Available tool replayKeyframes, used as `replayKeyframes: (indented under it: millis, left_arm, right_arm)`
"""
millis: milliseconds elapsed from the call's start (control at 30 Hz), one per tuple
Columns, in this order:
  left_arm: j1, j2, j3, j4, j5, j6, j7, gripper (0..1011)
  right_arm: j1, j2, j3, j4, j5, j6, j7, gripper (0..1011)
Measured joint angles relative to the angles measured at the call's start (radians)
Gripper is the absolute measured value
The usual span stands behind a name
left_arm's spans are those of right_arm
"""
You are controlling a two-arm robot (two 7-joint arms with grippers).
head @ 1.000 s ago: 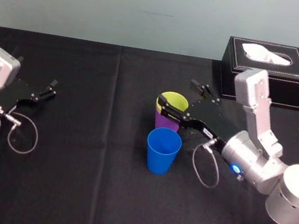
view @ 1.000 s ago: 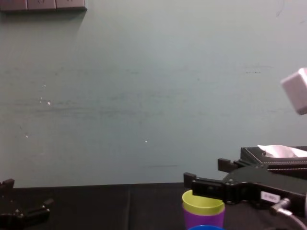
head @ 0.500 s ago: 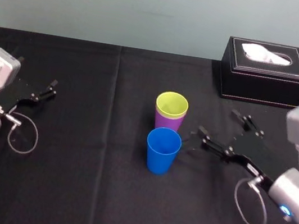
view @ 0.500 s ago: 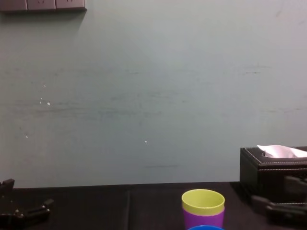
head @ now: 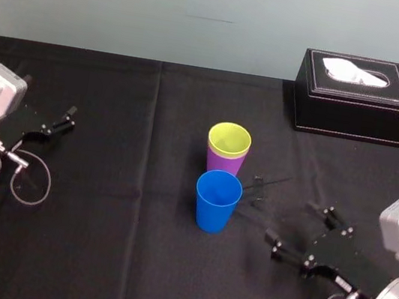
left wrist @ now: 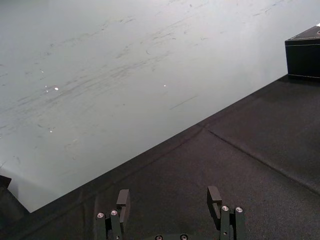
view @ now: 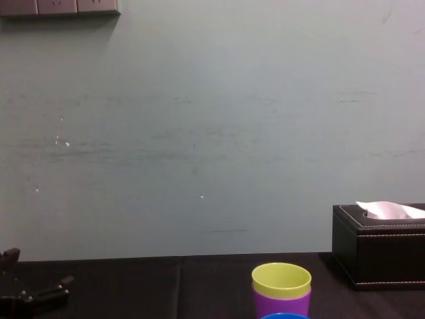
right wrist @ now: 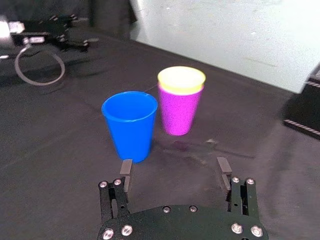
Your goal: Stack the three plastic cups sequentially using one hand.
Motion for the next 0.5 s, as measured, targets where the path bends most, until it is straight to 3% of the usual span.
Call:
replayKeyframes:
  millis: [133,300,500]
  left_arm:
    - [0.000,0.000,0.000,0.000,0.000,0.000,0.000,1011]
    - [0.000,0.000,0.000,0.000,0.000,0.000,0.000,1011]
    - [0.000,0.000,0.000,0.000,0.000,0.000,0.000,1011]
  right_arm:
    - [0.004,-0.009,-0.023,0.017,-0.015,-0.022,0.009,1003]
    - [0.045,-0.041,-0.074,0.067,-0.041,-0.068,0.035,1002]
    - [0.088,-0.068,-0.108,0.106,-0.047,-0.091,0.055,1002]
